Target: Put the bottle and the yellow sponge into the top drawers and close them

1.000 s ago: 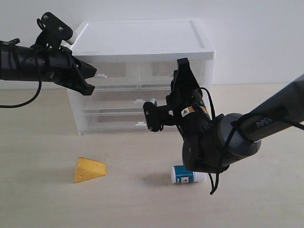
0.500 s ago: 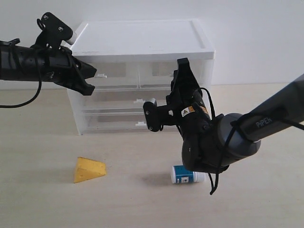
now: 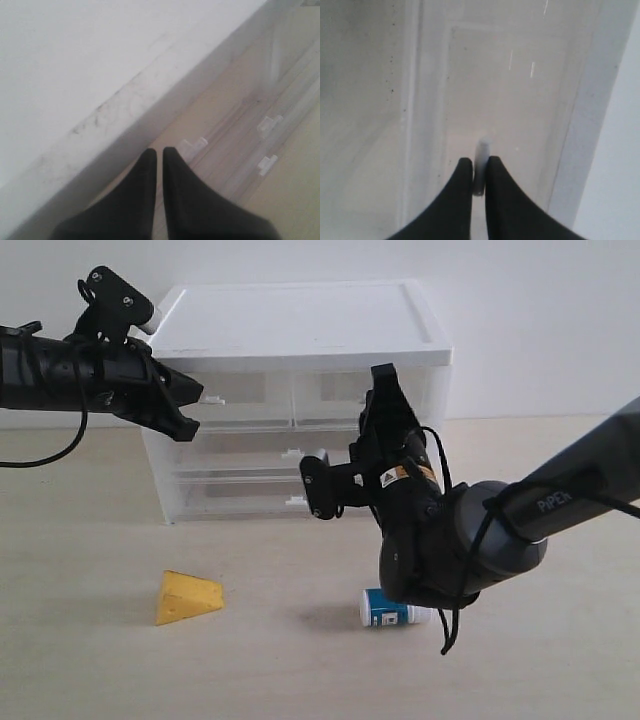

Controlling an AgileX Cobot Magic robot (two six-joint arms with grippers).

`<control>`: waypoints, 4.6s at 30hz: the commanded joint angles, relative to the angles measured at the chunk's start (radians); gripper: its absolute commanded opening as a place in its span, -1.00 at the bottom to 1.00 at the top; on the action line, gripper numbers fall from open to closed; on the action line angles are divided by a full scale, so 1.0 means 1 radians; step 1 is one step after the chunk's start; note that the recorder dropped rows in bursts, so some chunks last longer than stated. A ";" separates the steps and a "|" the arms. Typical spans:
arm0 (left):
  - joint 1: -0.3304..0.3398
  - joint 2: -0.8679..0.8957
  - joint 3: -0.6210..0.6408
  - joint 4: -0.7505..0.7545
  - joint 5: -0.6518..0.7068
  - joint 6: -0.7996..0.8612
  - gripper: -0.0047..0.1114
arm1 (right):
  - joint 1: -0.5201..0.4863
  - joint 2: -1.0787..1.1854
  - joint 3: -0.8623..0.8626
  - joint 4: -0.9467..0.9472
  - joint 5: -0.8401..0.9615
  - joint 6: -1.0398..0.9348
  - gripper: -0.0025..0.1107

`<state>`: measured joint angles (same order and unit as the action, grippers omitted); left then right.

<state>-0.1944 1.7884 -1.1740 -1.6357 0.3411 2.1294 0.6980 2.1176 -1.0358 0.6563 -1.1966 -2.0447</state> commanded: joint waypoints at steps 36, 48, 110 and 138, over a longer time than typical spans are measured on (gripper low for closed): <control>0.011 0.002 -0.025 -0.042 -0.061 0.003 -0.85 | 0.039 -0.075 0.044 0.053 -0.024 -0.047 -0.32; 0.011 0.002 -0.025 -0.042 -0.061 0.003 -0.85 | 0.029 -0.072 0.035 0.034 -0.024 -0.039 -0.32; 0.011 0.002 -0.025 -0.042 -0.061 0.003 -0.85 | 0.080 -0.139 0.041 0.161 -0.024 -0.056 -0.96; 0.011 0.002 -0.025 -0.049 -0.028 0.000 -0.85 | 0.090 -0.233 0.139 0.323 0.262 1.399 -0.07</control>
<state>-0.1944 1.7884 -1.1740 -1.6375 0.3525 2.1294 0.7985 1.8936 -0.9042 0.9639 -0.9146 -0.7351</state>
